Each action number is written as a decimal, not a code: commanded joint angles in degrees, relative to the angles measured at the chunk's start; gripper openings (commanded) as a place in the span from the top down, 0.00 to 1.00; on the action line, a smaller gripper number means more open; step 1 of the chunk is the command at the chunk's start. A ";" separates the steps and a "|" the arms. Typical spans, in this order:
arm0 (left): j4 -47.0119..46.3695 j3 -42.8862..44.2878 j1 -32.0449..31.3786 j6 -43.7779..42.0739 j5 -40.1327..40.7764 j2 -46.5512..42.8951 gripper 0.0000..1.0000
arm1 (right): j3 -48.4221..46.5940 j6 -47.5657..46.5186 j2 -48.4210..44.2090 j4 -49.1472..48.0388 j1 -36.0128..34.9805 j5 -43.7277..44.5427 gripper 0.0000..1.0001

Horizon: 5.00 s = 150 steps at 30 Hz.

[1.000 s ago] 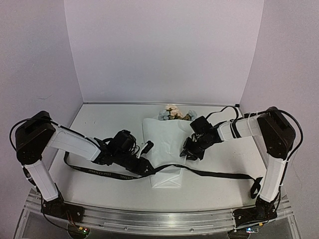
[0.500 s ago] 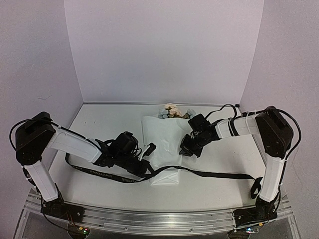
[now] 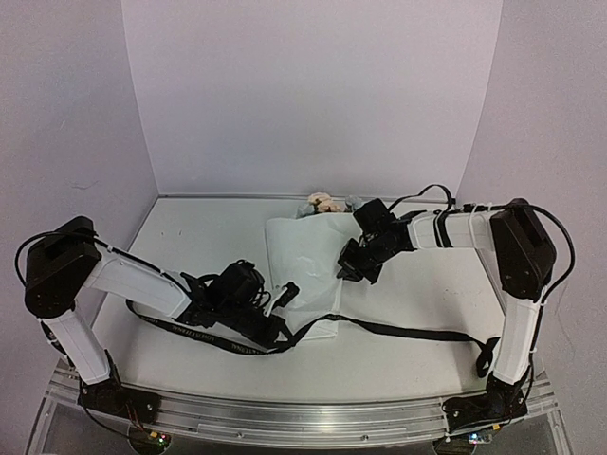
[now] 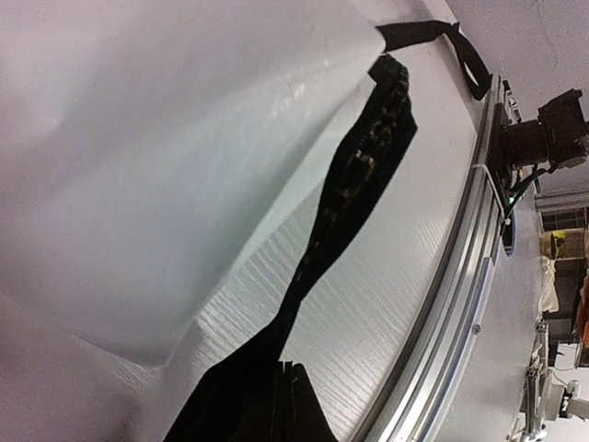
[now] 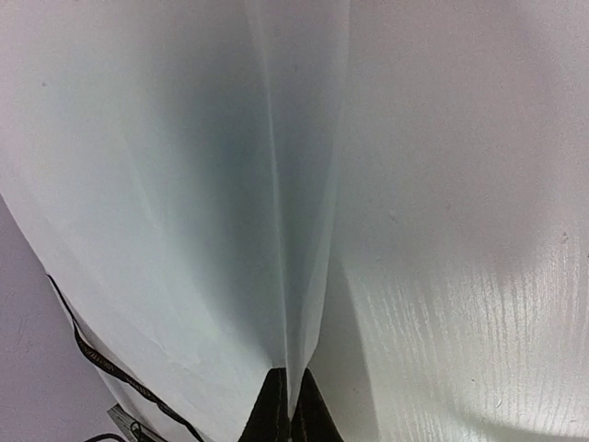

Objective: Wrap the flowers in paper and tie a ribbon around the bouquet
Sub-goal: Pick up the folded bouquet from the center of the board, then place the folded bouquet on the ribbon.

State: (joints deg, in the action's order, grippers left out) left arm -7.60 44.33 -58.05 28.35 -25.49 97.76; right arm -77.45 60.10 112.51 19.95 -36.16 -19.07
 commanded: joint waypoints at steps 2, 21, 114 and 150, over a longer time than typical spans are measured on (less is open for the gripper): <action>-2.27 -1.94 -1.34 -0.15 -0.95 -2.31 1.00 | -4.07 0.31 0.80 4.03 -0.33 2.07 1.00; -4.94 -6.01 -3.83 0.15 1.65 -6.78 0.98 | -8.66 0.02 2.08 9.94 -0.35 4.35 1.00; 30.20 -7.00 -2.65 20.33 34.10 -23.27 0.35 | -0.91 27.50 -7.05 5.64 -0.05 -2.41 1.00; 28.59 -8.57 17.70 31.94 37.00 -10.96 0.54 | 25.02 26.55 -17.13 -3.86 -6.56 -5.40 0.91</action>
State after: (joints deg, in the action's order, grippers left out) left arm 20.48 36.34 -40.92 60.00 14.20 84.44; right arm -52.46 89.75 95.07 17.71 -42.33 -26.20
